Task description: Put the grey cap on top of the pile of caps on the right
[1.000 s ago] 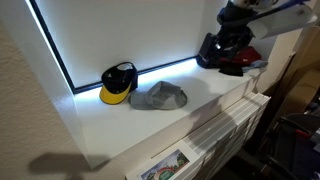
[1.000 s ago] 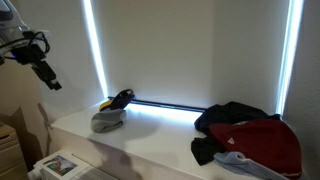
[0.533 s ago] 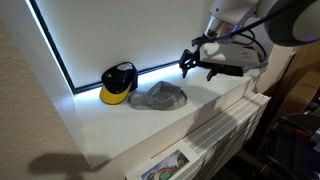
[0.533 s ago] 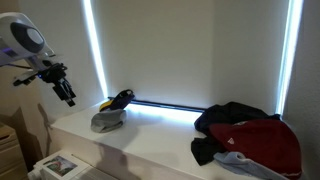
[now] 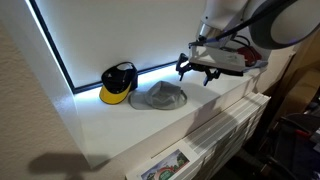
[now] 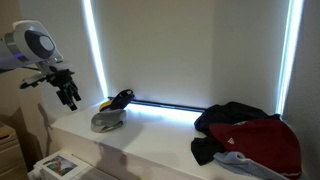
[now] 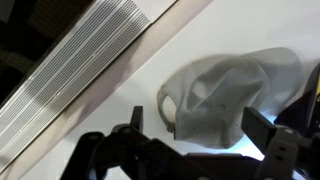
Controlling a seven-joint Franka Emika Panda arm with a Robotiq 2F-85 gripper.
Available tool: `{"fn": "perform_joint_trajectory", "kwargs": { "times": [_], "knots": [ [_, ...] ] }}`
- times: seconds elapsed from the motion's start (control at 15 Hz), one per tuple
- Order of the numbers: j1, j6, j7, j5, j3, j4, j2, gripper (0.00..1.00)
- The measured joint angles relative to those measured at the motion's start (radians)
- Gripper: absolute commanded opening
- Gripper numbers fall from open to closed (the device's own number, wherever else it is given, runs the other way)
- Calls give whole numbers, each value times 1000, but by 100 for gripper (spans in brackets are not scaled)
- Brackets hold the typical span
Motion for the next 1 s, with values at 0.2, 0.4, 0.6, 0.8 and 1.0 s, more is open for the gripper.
{"fn": "perform_joint_trajectory", "kwargs": {
  "times": [0.2,0.4,0.6,0.8,1.0],
  "knots": [
    [16,98,118,40,11,24,51,100],
    [31,208,281,26,10,63,129,100],
    [54,308,436,-9,-43,106,206,100],
    [71,338,480,-19,-83,134,248,100],
    [82,351,482,-20,-94,142,250,100]
  ]
}}
